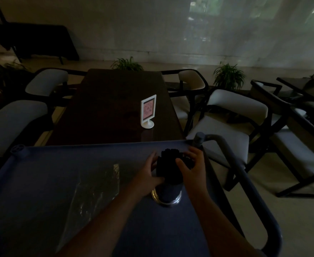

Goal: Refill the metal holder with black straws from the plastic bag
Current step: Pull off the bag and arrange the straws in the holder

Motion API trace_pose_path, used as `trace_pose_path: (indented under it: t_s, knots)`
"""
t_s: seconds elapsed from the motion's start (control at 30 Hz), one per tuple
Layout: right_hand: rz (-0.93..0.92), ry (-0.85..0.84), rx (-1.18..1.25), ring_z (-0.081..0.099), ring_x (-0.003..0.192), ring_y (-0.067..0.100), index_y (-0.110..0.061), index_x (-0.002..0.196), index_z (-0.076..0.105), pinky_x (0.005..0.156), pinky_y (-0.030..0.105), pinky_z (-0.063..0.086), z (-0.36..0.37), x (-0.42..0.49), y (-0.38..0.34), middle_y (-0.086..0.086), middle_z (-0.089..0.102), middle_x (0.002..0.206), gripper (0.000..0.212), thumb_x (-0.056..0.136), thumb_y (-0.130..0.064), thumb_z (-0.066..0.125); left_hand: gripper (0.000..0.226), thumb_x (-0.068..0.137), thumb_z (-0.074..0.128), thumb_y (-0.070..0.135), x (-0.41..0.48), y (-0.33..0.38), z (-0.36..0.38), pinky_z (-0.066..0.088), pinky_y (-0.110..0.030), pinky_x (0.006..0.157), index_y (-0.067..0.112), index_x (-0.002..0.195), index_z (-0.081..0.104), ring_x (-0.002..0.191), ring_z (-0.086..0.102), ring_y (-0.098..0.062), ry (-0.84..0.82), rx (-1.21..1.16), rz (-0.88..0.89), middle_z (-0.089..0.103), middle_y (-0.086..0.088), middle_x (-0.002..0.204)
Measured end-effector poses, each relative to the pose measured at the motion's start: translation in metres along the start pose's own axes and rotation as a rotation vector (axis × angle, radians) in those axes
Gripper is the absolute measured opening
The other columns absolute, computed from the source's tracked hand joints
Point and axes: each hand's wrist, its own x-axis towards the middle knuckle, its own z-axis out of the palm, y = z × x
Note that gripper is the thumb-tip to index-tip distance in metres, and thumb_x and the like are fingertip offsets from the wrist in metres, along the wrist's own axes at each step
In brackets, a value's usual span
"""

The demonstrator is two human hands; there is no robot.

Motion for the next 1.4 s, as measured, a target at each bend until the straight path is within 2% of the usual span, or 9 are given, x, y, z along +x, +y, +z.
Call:
trace_pose_path:
  t_s: [0.1, 0.23, 0.37, 0.57, 0.77, 1.03, 1.13, 1.23, 1.4]
  knots:
    - [-0.078, -0.02, -0.054, 0.055, 0.112, -0.004, -0.046, 0.137, 0.037, 0.079, 0.015, 0.049, 0.0, 0.003, -0.002, -0.016, 0.054, 0.124, 0.061, 0.089, -0.023, 0.067, 0.098, 0.078, 0.075, 0.008, 0.002, 0.006, 0.003, 0.042, -0.029, 0.096, 0.036, 0.151, 0.016, 0.14, 0.028, -0.014, -0.004, 0.009, -0.001, 0.027, 0.003, 0.158]
    - [-0.268, -0.101, -0.334, 0.052, 0.111, -0.008, -0.032, 0.13, 0.053, 0.093, 0.01, 0.041, 0.003, 0.011, -0.001, -0.008, 0.055, 0.125, 0.038, 0.097, -0.013, 0.051, 0.089, 0.079, 0.076, 0.011, 0.006, 0.008, 0.004, 0.04, -0.027, 0.096, 0.033, 0.149, 0.025, 0.133, 0.039, -0.013, 0.004, 0.034, 0.004, 0.04, 0.002, 0.15]
    - [-0.331, -0.164, -0.409, 0.051, 0.116, 0.001, -0.015, 0.129, 0.059, 0.096, 0.001, 0.032, 0.002, 0.008, 0.009, 0.0, 0.059, 0.128, 0.038, 0.095, -0.001, 0.048, 0.071, 0.078, 0.076, 0.008, 0.008, 0.004, 0.008, 0.049, -0.01, 0.081, 0.035, 0.134, 0.042, 0.103, 0.056, 0.012, -0.001, -0.01, 0.024, 0.057, 0.013, 0.123]
    - [-0.105, -0.186, -0.073, 0.062, 0.108, 0.005, -0.031, 0.119, 0.06, 0.091, 0.022, 0.049, -0.006, 0.007, 0.001, -0.003, 0.066, 0.12, 0.026, 0.101, -0.017, 0.047, 0.053, 0.084, 0.065, -0.008, 0.011, 0.003, 0.012, 0.044, 0.002, 0.07, 0.042, 0.098, 0.053, 0.088, 0.061, 0.018, 0.052, 0.02, 0.059, 0.058, 0.026, 0.1]
    - [0.08, -0.241, -0.116, 0.069, 0.092, 0.022, -0.016, 0.11, 0.061, 0.069, 0.029, 0.059, -0.026, 0.039, -0.011, 0.008, 0.065, 0.11, 0.024, 0.097, 0.0, 0.049, 0.047, 0.082, 0.064, -0.014, 0.017, 0.001, 0.007, 0.047, -0.001, 0.073, 0.004, 0.124, 0.056, 0.097, 0.059, -0.003, 0.058, 0.039, 0.098, 0.062, 0.0, 0.113]
    - [-0.015, -0.612, -0.454, 0.064, 0.104, 0.018, -0.019, 0.12, 0.062, 0.081, 0.023, 0.054, -0.032, 0.056, -0.008, 0.003, 0.064, 0.114, 0.039, 0.084, -0.006, 0.07, 0.054, 0.083, 0.063, -0.011, 0.017, -0.001, 0.006, 0.047, -0.001, 0.076, 0.041, 0.097, 0.056, 0.088, 0.055, 0.018, 0.088, 0.118, 0.053, 0.06, 0.022, 0.101]
    - [-0.143, -0.672, -0.51, 0.065, 0.105, 0.017, -0.013, 0.117, 0.064, 0.091, 0.033, 0.052, -0.022, 0.057, -0.007, 0.003, 0.067, 0.112, 0.038, 0.08, -0.01, 0.076, 0.049, 0.086, 0.057, -0.014, 0.019, 0.0, 0.008, 0.047, -0.02, 0.095, 0.034, 0.099, 0.058, 0.105, 0.06, -0.004, 0.097, 0.15, 0.07, 0.063, 0.007, 0.108]
    - [-0.187, -0.669, -0.527, 0.066, 0.092, 0.014, -0.013, 0.098, 0.066, 0.084, 0.035, 0.052, -0.014, 0.056, -0.005, 0.001, 0.069, 0.097, 0.016, 0.083, -0.014, 0.074, 0.043, 0.087, 0.053, -0.015, 0.02, -0.002, 0.008, 0.039, -0.02, 0.095, 0.014, 0.12, 0.054, 0.123, 0.053, -0.031, 0.079, 0.215, 0.048, 0.059, -0.011, 0.122]
    - [-0.023, -0.534, -0.204, 0.061, 0.084, 0.016, 0.008, 0.094, 0.064, 0.079, 0.03, 0.049, -0.008, 0.046, 0.006, 0.019, 0.065, 0.085, 0.009, 0.086, 0.006, 0.065, 0.058, 0.087, 0.057, -0.004, 0.018, -0.006, 0.007, 0.034, -0.016, 0.088, 0.008, 0.142, 0.04, 0.117, 0.054, -0.019, 0.107, 0.446, -0.01, 0.051, -0.011, 0.141]
